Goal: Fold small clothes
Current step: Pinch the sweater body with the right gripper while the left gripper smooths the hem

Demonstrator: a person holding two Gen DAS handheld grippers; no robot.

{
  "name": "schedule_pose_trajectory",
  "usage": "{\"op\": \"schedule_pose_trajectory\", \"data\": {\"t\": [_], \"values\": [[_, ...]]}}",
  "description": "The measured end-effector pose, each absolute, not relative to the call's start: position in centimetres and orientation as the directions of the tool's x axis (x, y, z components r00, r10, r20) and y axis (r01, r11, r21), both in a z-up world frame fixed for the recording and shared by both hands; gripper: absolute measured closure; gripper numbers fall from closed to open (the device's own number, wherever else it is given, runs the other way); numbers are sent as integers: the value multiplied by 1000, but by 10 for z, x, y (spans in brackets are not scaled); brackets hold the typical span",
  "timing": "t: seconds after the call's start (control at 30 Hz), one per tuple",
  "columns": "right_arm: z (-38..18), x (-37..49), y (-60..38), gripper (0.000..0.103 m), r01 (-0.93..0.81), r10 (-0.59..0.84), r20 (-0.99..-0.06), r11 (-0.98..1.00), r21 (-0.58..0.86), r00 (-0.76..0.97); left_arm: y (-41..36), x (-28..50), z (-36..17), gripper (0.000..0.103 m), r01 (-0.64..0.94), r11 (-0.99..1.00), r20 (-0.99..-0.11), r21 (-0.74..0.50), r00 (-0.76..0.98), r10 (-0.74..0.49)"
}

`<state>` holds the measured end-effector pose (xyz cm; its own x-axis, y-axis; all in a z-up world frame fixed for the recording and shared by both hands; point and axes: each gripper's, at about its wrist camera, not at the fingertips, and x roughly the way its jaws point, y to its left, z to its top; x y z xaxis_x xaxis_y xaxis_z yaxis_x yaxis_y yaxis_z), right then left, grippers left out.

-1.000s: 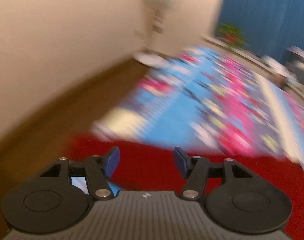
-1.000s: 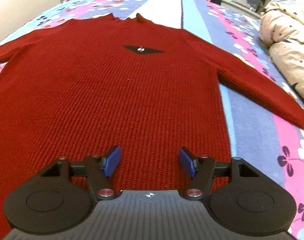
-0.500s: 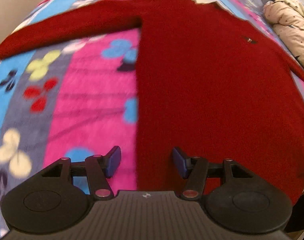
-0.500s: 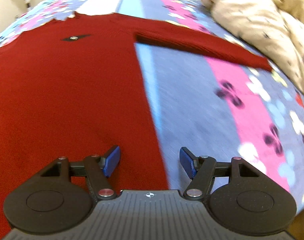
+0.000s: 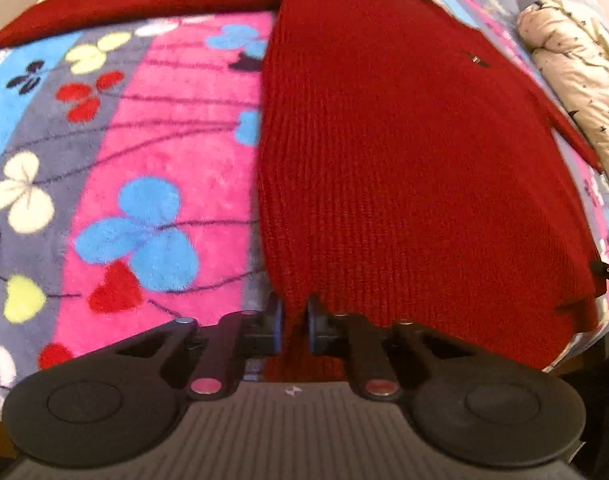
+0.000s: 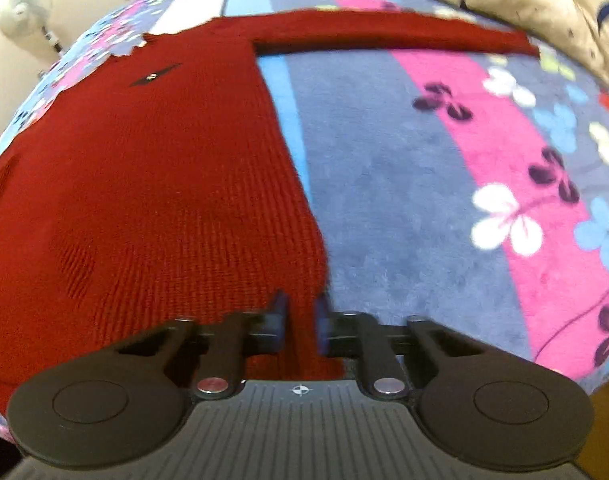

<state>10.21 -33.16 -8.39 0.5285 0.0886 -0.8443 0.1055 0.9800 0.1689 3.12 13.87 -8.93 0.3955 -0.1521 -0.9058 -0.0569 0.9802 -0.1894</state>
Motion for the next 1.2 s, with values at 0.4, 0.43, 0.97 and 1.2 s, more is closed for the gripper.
{"op": "schedule_pose_trajectory", "data": {"t": [0.4,0.43,0.97,1.2], "values": [[-80,103,-347,94,233,-39,-850,967,100,525,151,28,-83,94,-169,985,-911,-22,410,50],[-83,105,-344,94,250,-77,-852,966,65,517,150,28,-78,93,-175,984,-895,-21,443,60],[-96,102,-254,44,-260,148,-848,966,13,509,76,42,-96,44,109,994,-912,-16,407,-59],[-50,93,-281,44,-138,124,-691,990,36,712,68,45,-59,28,84,996,-789,-14,611,-62]]}}
